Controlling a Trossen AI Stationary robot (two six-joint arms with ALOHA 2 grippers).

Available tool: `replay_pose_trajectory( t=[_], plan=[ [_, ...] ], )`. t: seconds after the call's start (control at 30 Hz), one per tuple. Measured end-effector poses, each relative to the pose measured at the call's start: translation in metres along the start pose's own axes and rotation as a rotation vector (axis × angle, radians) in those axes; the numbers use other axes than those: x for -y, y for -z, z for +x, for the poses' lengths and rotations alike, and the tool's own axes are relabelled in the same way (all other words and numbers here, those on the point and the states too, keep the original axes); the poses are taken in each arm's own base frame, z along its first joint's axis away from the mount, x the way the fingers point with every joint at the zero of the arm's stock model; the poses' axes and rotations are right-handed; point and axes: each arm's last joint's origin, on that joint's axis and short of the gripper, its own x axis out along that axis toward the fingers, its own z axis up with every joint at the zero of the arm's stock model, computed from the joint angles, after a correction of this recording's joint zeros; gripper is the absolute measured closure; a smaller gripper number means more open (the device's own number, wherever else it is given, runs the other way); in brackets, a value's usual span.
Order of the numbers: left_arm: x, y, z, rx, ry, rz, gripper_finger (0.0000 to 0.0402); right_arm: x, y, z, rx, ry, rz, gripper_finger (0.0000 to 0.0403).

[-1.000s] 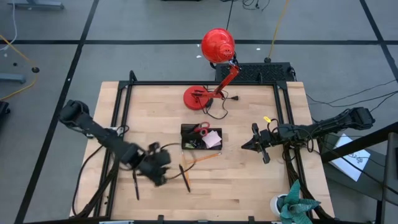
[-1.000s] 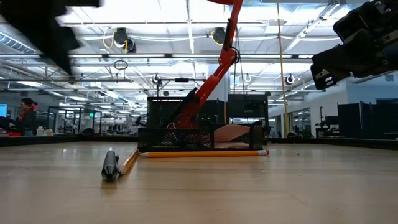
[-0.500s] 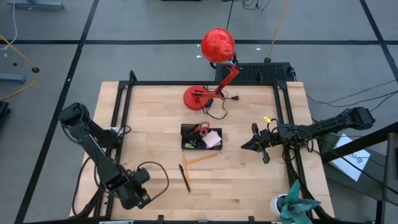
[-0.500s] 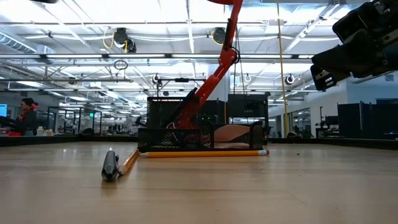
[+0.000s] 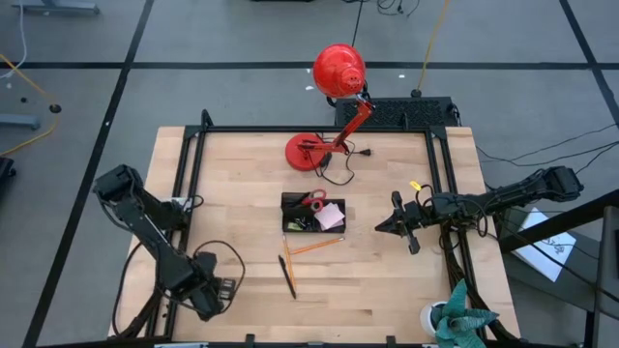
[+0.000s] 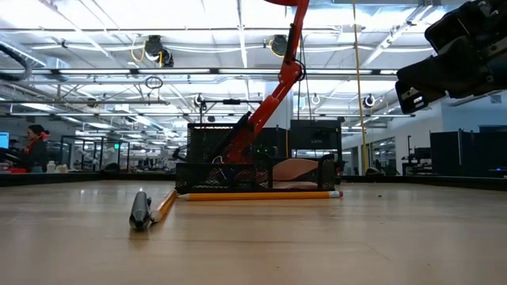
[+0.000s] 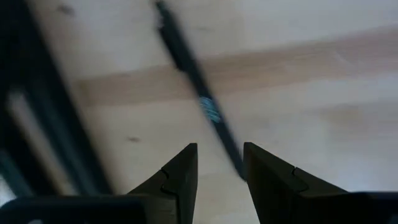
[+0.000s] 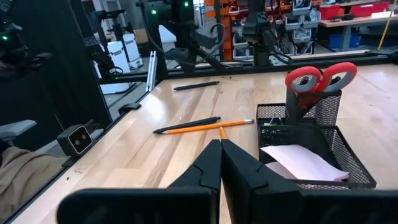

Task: Pick and place office supplies into organizer
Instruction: Put the left black pen into the desk organizer

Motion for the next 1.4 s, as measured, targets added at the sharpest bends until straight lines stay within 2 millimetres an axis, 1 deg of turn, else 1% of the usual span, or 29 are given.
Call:
replay_pose_trajectory(
  t=[0.07, 0.2, 0.27, 0.47, 0.57, 0.8, 0.9, 1.1, 1.4],
  plan=[
    [0.002, -0.003, 0.004, 0.017, -0.037, -0.024, 0.0268, 0.000, 0.000, 0.000, -0.003, 0.000, -0.005, 0.0399],
    [0.013, -0.009, 0.007, 0.032, -0.005, -0.033, 0.0268, 0.000, 0.001, 0.000, -0.008, 0.001, -0.015, 0.0399],
    [0.018, -0.014, 0.010, 0.042, -0.016, -0.029, 0.0268, 0.000, 0.001, 0.000, -0.008, 0.000, -0.020, 0.0399],
    [0.025, -0.021, 0.017, 0.063, -0.047, 0.059, 0.0264, 0.000, 0.001, 0.000, -0.008, 0.000, -0.023, 0.0399],
    [0.023, -0.022, 0.017, 0.083, -0.068, 0.056, 0.0245, 0.000, 0.001, 0.000, -0.008, 0.000, -0.022, 0.0399],
    [0.017, -0.019, 0.018, 0.095, -0.094, 0.009, 0.0162, 0.000, 0.001, 0.000, -0.008, 0.000, -0.020, 0.0399],
    [0.014, -0.016, 0.018, 0.120, -0.076, -0.024, 0.0139, 0.000, 0.001, 0.000, -0.008, 0.000, -0.020, 0.0399],
    [0.006, -0.011, 0.026, 0.144, -0.062, -0.059, 0.0131, 0.000, 0.001, 0.000, -0.008, 0.000, -0.019, 0.0399],
    [-0.001, -0.028, 0.052, 0.116, -0.018, -0.065, 0.0131, 0.000, 0.001, 0.000, -0.008, 0.000, -0.004, 0.0399]
  ],
)
